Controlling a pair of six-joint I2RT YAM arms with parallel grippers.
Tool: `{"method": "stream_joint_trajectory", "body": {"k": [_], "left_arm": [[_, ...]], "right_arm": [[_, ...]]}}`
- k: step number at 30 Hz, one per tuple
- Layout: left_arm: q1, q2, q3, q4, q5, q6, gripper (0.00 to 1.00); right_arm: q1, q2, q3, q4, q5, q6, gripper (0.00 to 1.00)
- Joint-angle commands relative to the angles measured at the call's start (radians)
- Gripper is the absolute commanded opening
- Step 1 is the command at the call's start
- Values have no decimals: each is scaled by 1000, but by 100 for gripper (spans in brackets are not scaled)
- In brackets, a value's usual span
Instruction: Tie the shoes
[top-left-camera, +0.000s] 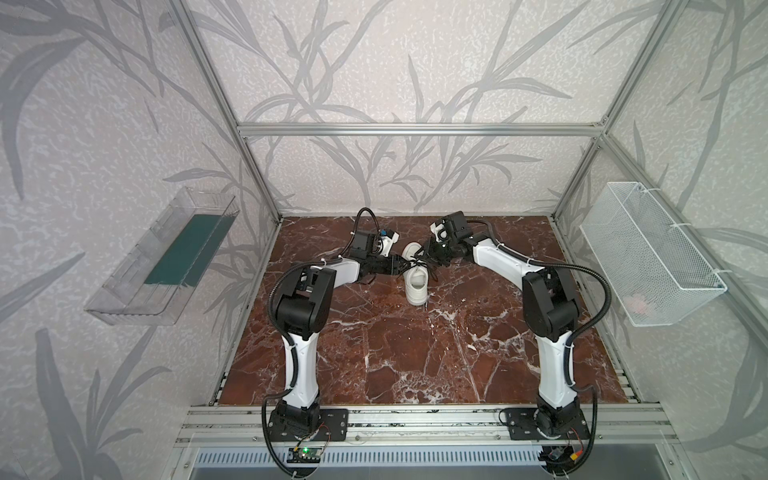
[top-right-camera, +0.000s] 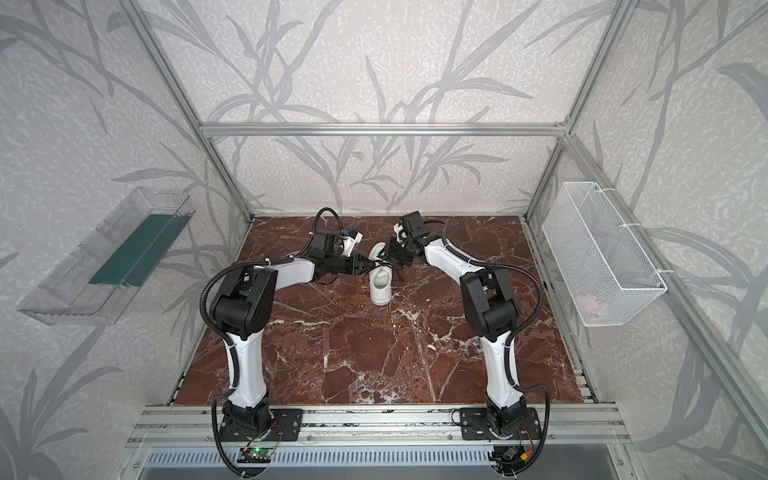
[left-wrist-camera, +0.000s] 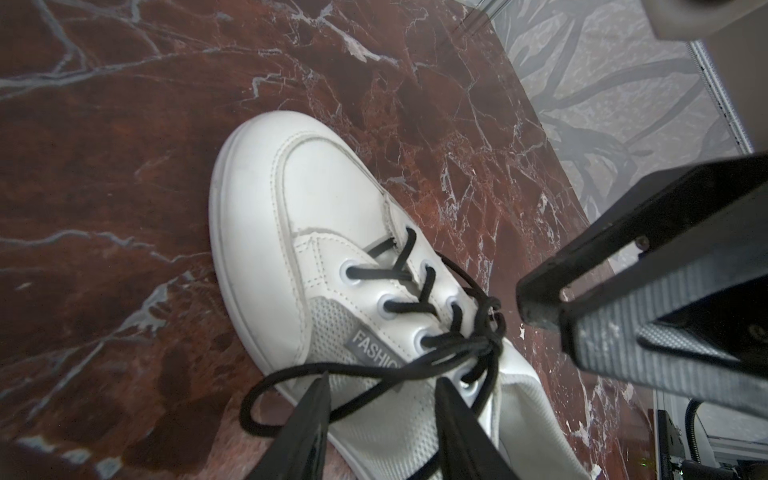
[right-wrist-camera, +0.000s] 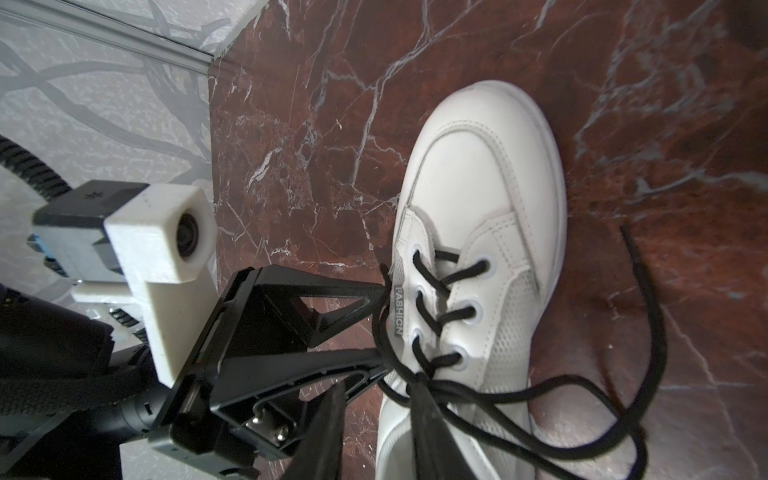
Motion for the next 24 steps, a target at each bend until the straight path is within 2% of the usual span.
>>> {"method": "stream_joint_trajectory", "body": {"k": [1, 6, 10, 12, 15, 21, 24], "left_arm": [[-10, 15, 38, -52, 0, 61, 44], [-19, 21, 56, -86, -13, 99, 44], [-20, 21, 64, -119, -26, 124, 39], [-20, 17, 64, -131, -29, 132, 30], [-20, -1, 58, -150, -53, 150, 21], [-20, -45, 59, -237, -103, 225, 7], [-20, -58, 62, -268, -119, 247, 4]], "right_arm": [[-5, 22, 35, -8, -21, 5, 29], [-7, 32, 36, -13, -28, 2, 29], [-6, 35, 36, -14, -31, 4, 29], [-7, 36, 38, -17, -28, 4, 29], [-6, 41, 42, -23, -23, -1, 29], [0, 52, 51, -52, 7, -30, 28], [7, 66, 72, -85, 23, -53, 28]]}}
